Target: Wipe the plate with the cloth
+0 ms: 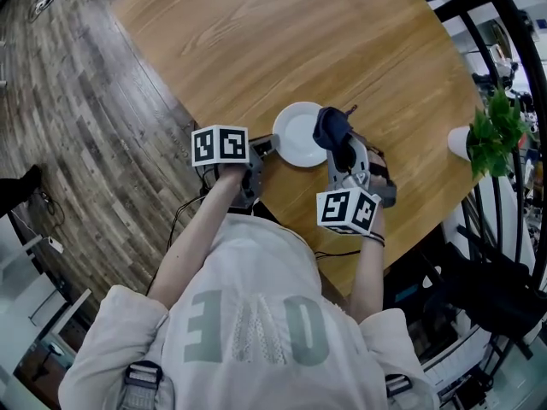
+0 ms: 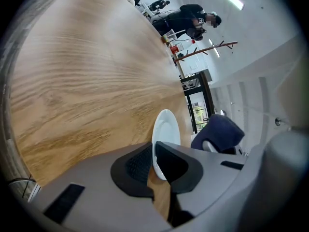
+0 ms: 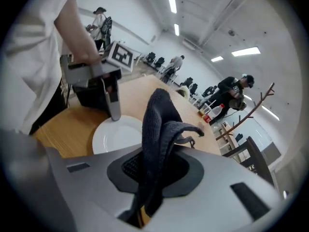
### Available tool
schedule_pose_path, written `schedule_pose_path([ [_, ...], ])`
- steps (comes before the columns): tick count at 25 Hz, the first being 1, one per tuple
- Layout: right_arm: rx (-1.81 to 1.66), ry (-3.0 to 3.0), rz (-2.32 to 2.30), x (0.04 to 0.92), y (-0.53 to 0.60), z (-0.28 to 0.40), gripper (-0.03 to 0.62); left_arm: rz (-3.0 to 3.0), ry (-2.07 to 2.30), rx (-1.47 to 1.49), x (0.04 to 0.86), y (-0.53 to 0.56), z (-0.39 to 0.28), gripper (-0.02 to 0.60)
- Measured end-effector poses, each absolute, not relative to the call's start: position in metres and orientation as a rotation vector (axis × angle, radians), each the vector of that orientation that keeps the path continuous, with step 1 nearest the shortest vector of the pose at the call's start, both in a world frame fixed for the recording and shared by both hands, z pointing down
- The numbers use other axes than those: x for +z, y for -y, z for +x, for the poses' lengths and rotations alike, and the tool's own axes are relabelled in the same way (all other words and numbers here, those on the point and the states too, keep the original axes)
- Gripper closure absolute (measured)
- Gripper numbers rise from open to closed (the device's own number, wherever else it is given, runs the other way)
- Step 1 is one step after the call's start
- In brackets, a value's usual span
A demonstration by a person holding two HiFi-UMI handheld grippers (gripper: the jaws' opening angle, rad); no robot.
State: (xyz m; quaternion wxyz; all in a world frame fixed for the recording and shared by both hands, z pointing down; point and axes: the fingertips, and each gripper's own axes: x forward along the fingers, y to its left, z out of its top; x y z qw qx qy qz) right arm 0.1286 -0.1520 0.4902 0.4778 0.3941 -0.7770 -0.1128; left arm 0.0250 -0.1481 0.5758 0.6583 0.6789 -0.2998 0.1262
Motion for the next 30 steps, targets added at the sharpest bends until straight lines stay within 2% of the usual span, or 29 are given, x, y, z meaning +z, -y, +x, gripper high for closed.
schedule_pose_path([
  [5, -0.287, 1.762, 0.868, 0.539, 0.168, 0.143, 0.537, 1.540, 0.699, 0.286, 0.577, 0.149, 0.025, 0.549],
  [16, -0.270, 1.702, 0.806, 0.563, 0.177, 0.133, 0.537, 1.542, 0.730, 0.271, 0.577, 0.150, 0.021, 0.549],
  [30, -0.172, 1.697, 0.562, 0.566, 0.080, 0.116, 0.537, 1.558, 0.763, 0.252, 0.576, 0.152, 0.021, 0.549],
])
